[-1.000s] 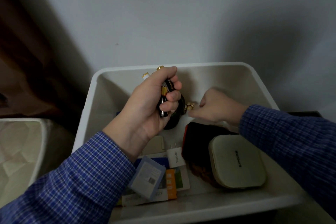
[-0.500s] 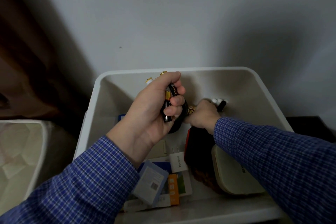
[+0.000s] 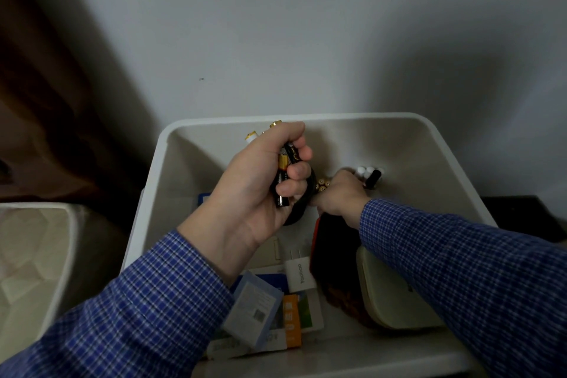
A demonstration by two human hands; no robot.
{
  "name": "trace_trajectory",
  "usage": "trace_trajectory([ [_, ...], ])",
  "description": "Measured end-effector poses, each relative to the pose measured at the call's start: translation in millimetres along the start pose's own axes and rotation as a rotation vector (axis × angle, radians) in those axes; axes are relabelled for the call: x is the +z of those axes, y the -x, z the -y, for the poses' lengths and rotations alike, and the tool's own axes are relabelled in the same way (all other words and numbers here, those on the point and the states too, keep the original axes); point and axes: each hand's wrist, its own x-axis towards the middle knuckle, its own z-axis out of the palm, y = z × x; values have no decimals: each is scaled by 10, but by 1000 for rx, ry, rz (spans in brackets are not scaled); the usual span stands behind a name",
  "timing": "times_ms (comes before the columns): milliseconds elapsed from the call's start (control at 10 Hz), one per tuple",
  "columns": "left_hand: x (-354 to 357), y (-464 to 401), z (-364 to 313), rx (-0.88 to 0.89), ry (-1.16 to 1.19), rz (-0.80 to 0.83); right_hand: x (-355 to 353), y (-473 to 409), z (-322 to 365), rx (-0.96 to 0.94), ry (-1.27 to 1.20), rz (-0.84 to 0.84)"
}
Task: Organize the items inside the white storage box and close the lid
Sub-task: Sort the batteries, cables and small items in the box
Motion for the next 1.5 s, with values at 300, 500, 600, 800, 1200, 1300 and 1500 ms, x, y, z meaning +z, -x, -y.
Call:
trace_trajectory([
  [300, -1, -4, -4, -5, -6, 0, 21, 25, 105, 44, 15, -29],
  [500, -2, -3, -3, -5, -4, -4, 26, 23, 148, 81, -6, -91],
  [600, -4, -5, 0, -2, -8, -12, 24, 13, 150, 79, -37, -104],
  [800, -10, -9, 13, 5, -23, -12, 28, 0, 154, 98, -72, -106],
  [1200, -13, -13, 13, 0, -36, -10, 91, -67, 111, 81, -56, -152],
  [1300, -12, -16, 18, -4, -40, -6, 90, -68, 109, 87, -57, -161],
  [1500, -18, -25, 24, -14, -59, -10, 17, -6, 125, 44, -20, -137],
])
